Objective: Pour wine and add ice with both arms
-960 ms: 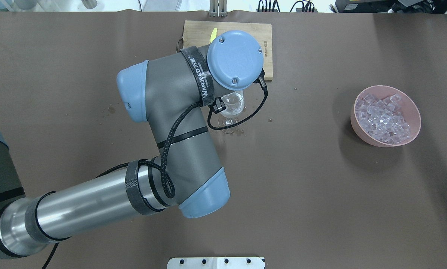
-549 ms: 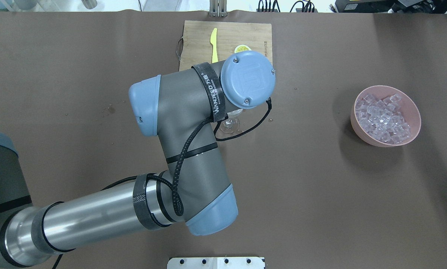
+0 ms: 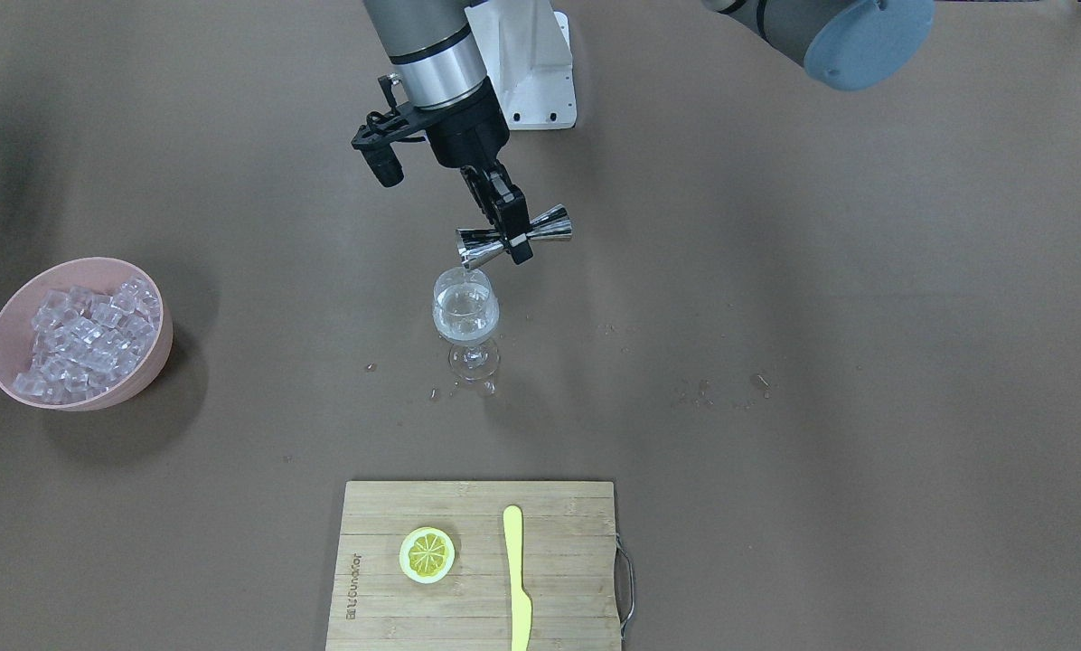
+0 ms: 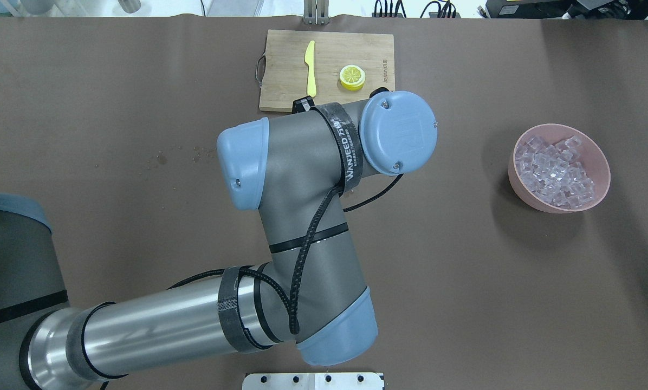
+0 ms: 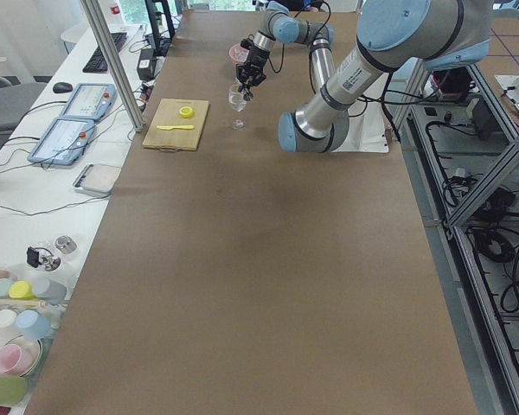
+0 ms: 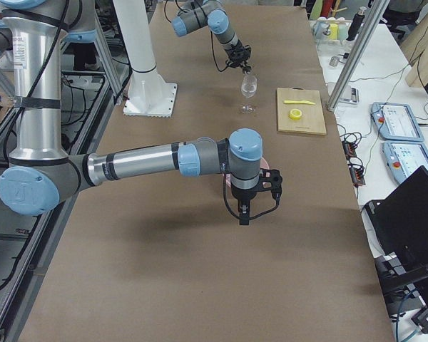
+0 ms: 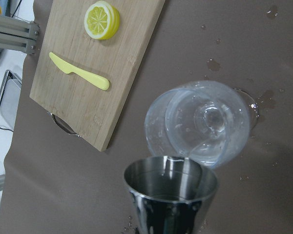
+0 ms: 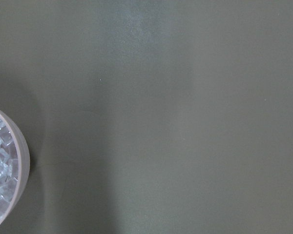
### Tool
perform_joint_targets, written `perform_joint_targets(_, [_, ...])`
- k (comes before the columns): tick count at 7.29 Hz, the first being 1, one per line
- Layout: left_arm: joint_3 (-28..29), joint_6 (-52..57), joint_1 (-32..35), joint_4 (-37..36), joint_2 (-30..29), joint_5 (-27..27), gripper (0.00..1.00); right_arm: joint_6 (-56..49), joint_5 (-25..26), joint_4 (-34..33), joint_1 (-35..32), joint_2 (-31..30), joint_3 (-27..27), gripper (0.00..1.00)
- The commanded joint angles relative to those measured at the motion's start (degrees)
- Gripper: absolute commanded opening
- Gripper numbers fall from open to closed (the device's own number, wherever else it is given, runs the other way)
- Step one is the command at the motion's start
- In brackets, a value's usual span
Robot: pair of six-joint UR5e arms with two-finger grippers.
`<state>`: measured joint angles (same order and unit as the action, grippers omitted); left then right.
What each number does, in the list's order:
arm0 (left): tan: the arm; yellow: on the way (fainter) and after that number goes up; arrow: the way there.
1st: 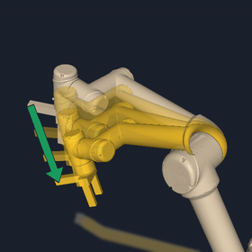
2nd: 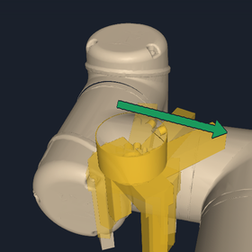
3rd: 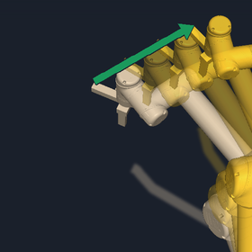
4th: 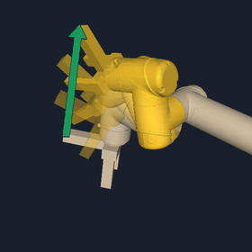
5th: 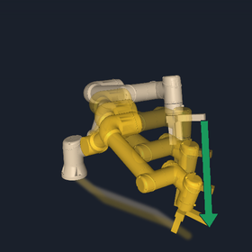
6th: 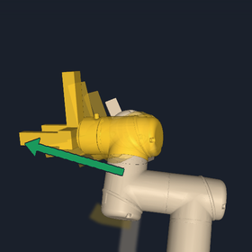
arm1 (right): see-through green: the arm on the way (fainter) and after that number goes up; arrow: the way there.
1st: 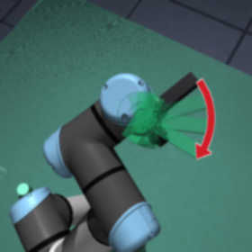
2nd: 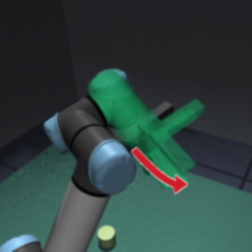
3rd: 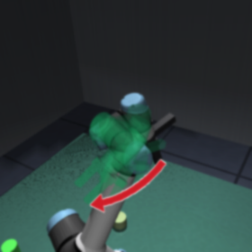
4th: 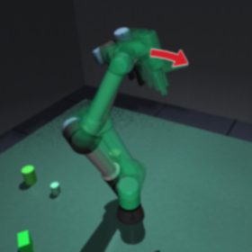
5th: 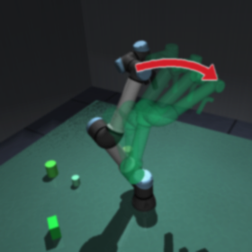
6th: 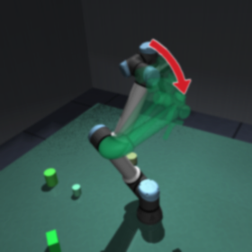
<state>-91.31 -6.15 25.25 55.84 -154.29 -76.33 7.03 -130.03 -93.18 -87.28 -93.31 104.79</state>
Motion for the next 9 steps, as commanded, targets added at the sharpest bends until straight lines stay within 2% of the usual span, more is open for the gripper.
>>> perform_joint_targets(1, [0.43,0.09,-0.11,-0.64,-0.58,0.31,0.00,0.00,-0.05,0.02,0.00,-0.12,0.06,1.00])
perform_joint_targets(3, [-1.23,2.53,-0.03,1.02,0.47,0.13,0.00,0.00,0.04,0.02,0.00,-0.12,0.06,1.00])
perform_joint_targets(5, [-6.67,4.73,0.15,6.28,6.51,-0.04,0.00,0.00,0.04,0.02,0.00,-0.12,0.06,1.00])
perform_joint_targets(7, [-7.39,5.44,0.85,18.02,12.14,-0.57,0.00,0.00,0.04,0.02,0.00,-0.12,0.06,1.00])
perform_joint_targets(8, [-8.00,6.75,1.81,26.35,16.95,-0.66,0.00,0.00,0.04,0.02,0.00,-0.12,0.06,1.00])
perform_joint_targets(9, [-8.45,6.94,3.65,34.09,21.52,-4.66,0.00,0.00,-0.05,0.02,0.00,-0.12,0.06,1.00])
